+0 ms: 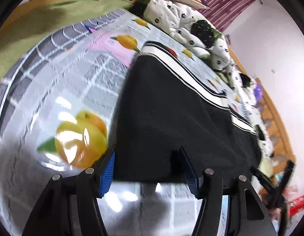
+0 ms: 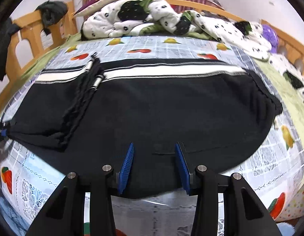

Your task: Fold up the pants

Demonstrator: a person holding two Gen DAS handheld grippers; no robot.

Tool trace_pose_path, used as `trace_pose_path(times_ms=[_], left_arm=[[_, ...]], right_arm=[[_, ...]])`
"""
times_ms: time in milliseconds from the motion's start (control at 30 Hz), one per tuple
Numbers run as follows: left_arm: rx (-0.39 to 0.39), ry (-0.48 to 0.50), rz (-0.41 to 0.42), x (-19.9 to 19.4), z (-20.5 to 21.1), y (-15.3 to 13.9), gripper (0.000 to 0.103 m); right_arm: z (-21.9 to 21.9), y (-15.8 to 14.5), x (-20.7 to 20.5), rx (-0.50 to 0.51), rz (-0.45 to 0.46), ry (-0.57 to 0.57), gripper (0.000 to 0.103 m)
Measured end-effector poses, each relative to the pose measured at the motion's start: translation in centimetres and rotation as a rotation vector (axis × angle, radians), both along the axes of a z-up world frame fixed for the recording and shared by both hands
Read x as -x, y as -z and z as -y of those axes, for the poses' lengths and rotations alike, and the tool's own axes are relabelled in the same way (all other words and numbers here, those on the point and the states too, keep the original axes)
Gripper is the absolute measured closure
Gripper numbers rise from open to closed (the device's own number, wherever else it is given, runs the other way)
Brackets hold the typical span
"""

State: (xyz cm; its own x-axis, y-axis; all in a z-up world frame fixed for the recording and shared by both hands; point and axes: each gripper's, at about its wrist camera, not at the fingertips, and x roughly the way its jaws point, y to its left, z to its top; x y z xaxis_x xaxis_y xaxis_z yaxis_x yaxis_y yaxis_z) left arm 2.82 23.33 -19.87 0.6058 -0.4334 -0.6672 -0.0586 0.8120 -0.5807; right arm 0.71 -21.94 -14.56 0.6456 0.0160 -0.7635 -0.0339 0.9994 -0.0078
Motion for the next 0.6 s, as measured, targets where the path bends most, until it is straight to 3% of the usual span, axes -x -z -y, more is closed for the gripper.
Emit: trace_pose_path(times_ms=[133, 333, 400, 433, 533, 600], left_arm=[[0.099, -0.035, 0.02, 1.5, -0.9, 0.3, 0.044], [0.104, -0.12, -0.032, -1.9, -0.5, 0.6, 0.046], [0.067, -0.151, -0.038, -1.6, -0.2, 0.4, 0.054], [0.043, -0.177, -0.044, -1.3, -0.2, 0.5, 0.066], [0.054, -0.205, -0.035, -0.5, -0.3, 0.6, 0.076], [0.019, -0.216, -0.027, -0.4, 0.1, 0.0, 0.081]], right_arm=[[1.7, 1.0, 0.3, -0.058, -0.004, 0.018, 0.06], [2.2, 0.6, 0.0, -0.1, 0.012, -0.007, 0.06], [2.2, 0.1, -0.1, -0.101, 0.025, -0.03, 0.06], [2.4, -0.2, 0.0, -0.1, 0.037, -0.036, 0.06], [3.4, -0.3, 0.3, -0.113, 0.067, -0.027, 0.06], [4.4, 0.1, 0.3, -0.133, 0.066, -0.017, 0.06]])
